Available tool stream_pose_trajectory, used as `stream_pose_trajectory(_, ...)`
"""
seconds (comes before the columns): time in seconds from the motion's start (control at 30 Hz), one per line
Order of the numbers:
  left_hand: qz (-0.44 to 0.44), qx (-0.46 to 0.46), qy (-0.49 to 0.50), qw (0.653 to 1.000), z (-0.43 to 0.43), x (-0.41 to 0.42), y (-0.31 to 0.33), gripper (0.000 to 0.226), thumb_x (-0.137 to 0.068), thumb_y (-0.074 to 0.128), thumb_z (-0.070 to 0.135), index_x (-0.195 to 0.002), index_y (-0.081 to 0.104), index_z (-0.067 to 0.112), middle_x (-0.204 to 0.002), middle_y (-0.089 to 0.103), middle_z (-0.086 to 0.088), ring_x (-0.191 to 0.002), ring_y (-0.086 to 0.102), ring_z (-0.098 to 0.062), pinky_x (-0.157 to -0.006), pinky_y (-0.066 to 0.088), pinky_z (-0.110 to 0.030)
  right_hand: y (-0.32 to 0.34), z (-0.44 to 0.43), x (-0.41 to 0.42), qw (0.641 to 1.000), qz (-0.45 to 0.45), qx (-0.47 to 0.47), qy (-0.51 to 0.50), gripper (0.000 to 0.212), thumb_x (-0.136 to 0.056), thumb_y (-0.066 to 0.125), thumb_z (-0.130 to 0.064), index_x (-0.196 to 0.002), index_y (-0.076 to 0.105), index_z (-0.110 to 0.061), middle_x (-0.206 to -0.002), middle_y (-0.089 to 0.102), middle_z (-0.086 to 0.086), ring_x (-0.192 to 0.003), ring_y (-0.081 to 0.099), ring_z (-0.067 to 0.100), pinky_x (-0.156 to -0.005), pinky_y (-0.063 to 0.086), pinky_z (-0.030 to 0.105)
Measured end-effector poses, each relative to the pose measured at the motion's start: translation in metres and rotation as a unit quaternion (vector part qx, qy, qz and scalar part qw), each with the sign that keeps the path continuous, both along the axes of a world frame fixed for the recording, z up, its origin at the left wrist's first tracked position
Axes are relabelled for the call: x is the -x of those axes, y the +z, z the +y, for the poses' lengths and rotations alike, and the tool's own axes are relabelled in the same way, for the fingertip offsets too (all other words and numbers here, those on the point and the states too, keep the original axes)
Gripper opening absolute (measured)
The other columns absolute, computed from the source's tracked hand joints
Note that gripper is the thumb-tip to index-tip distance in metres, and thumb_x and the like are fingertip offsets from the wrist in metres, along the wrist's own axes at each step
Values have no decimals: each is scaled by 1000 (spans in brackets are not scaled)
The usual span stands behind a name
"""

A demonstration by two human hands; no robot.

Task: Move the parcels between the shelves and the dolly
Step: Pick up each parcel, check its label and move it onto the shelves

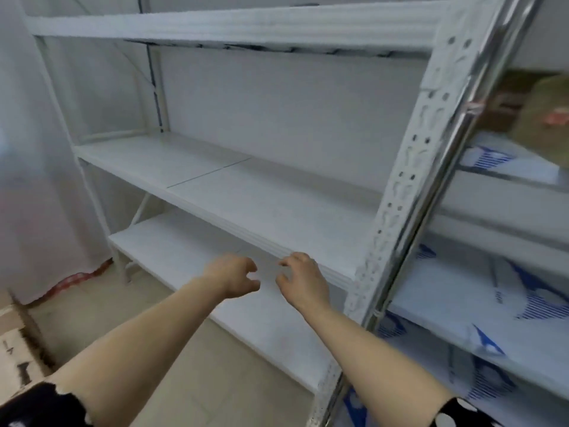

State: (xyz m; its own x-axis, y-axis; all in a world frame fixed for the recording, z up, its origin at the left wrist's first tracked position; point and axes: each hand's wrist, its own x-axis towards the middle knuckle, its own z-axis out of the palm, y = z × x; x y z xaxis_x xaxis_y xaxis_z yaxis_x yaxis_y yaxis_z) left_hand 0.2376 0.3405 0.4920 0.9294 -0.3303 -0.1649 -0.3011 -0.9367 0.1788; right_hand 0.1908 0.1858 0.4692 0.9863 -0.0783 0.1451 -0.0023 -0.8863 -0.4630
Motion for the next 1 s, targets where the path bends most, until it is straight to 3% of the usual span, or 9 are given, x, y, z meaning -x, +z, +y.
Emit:
stream_pose_trajectory(0.17, -69, 47, -106, 991, -126, 83, 43, 39, -89, 54, 42, -121, 64, 22, -121, 64, 3, -113, 57, -19, -88, 45, -27, 29, -108, 101, 992, -93, -16, -86, 33, -94, 47, -22, -125, 57, -19, -132, 48, -3, -123, 43, 16, -93, 41, 29)
stream_pose_trajectory(0.27, -77, 74, -152, 983, -202, 144, 56, 27, -87, 55, 41, -95, 69, 19, -106, 68, -1, -103, 60, -22, -80, 47, -27, 40, -181, 172, 985, -105, 2, -134, 34, -94, 48, -25, -126, 56, -19, -132, 48, -2, -122, 43, 19, -90, 41, 30)
stream_pose_trajectory(0.37, -69, 68, -200, 975, -276, 200, 63, 35, -88, 54, 41, -107, 69, 16, -111, 68, -1, -103, 60, -20, -78, 45, -24, 48, -253, 240, 976, -87, 11, -199, 43, -94, 49, -30, -135, 47, -19, -141, 42, 0, -128, 40, 19, -95, 41, 30)
stream_pose_trajectory(0.53, -53, 109, -275, 954, -393, 281, 73, 49, -91, 54, 41, -134, 54, 17, -133, 58, -3, -121, 53, -20, -99, 43, -31, 57, -358, 349, 945, -73, -14, -318, 53, -94, 50, -34, -143, 36, -18, -146, 37, 5, -132, 35, 24, -100, 38, 34)
stream_pose_trajectory(0.7, -16, 115, -358, 926, -496, 353, 63, 55, -92, 53, 40, -141, 45, 16, -141, 51, -4, -126, 50, -21, -102, 42, -33, 51, -437, 450, 906, -44, -35, -420, 55, -95, 50, -35, -144, 34, -16, -147, 35, 8, -133, 34, 25, -103, 36, 34)
stream_pose_trajectory(1.0, -42, 100, -490, 865, -657, 441, 67, 58, -92, 51, 43, -144, 40, 18, -143, 48, -2, -126, 49, -21, -101, 43, -34, 54, -550, 559, 839, -54, -58, -538, 55, -94, 52, -34, -143, 36, -13, -145, 38, 10, -132, 38, 26, -105, 35, 35)
